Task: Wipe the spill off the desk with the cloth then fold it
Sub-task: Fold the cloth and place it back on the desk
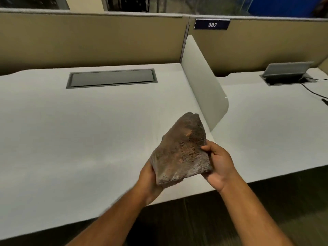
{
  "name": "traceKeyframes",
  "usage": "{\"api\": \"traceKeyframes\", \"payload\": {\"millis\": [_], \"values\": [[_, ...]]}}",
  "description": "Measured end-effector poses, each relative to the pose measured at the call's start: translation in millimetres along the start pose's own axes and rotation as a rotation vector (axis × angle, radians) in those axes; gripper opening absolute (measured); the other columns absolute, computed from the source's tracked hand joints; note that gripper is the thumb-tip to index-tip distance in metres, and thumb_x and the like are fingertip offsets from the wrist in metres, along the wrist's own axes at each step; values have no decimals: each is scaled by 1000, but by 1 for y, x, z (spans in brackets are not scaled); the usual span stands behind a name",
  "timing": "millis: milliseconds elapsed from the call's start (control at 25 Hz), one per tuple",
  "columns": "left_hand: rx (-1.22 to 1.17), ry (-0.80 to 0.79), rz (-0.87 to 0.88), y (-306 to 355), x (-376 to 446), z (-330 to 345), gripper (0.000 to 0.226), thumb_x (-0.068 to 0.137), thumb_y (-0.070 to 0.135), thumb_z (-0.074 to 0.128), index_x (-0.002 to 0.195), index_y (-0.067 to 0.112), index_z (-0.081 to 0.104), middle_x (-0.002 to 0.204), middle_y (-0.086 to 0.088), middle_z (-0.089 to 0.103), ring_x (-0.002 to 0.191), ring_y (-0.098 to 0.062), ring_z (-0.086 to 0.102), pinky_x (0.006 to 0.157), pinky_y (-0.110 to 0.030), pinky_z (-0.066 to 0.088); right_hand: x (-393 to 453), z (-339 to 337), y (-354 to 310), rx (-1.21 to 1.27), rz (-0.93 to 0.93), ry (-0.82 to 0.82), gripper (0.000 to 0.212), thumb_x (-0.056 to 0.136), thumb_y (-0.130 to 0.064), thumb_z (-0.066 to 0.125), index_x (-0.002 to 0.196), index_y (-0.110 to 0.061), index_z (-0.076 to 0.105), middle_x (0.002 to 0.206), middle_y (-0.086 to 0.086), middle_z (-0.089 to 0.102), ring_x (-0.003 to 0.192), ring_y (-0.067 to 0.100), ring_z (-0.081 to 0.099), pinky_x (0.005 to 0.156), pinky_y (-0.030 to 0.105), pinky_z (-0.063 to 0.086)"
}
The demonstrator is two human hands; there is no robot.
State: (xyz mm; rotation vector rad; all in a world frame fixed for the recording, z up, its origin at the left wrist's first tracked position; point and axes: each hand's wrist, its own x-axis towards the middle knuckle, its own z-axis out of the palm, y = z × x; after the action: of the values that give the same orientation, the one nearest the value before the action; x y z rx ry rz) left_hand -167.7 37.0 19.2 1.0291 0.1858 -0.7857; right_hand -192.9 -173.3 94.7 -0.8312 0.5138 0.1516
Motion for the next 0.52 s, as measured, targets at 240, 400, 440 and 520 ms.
{"api": "traceKeyframes", "payload": {"millis": [240,400,440,520], "values": [[12,-21,59,88,27,-2,68,102,61,37,131,12,73,125,-19,76,110,-33,76,93,-48,60,17,-18,-42,-444,79,-108,40,99,5,46,128,-5,72,121,20,69,105,33,66,94,56,60],[282,-89,127,109,47,10,54,88,25,70,139,11,63,132,-17,75,120,-36,72,92,-41,63,41,-26,-73,-562,53,-227,44,94,2,56,130,-18,72,120,17,68,104,38,60,84,49,63],[317,-94,178,113,52,13,55,88,17,69,142,15,60,134,-14,74,124,-36,71,94,-40,62,48,-27,-81,-599,2,-244,46,99,5,54,129,-24,74,123,14,73,107,38,66,84,47,65],[349,-41,298,121,65,21,59,90,10,73,144,28,58,135,-6,74,128,-35,69,93,-38,63,67,-30,-103,-727,-118,-305,52,104,9,50,124,-30,79,125,7,79,114,30,74,85,41,65]]}}
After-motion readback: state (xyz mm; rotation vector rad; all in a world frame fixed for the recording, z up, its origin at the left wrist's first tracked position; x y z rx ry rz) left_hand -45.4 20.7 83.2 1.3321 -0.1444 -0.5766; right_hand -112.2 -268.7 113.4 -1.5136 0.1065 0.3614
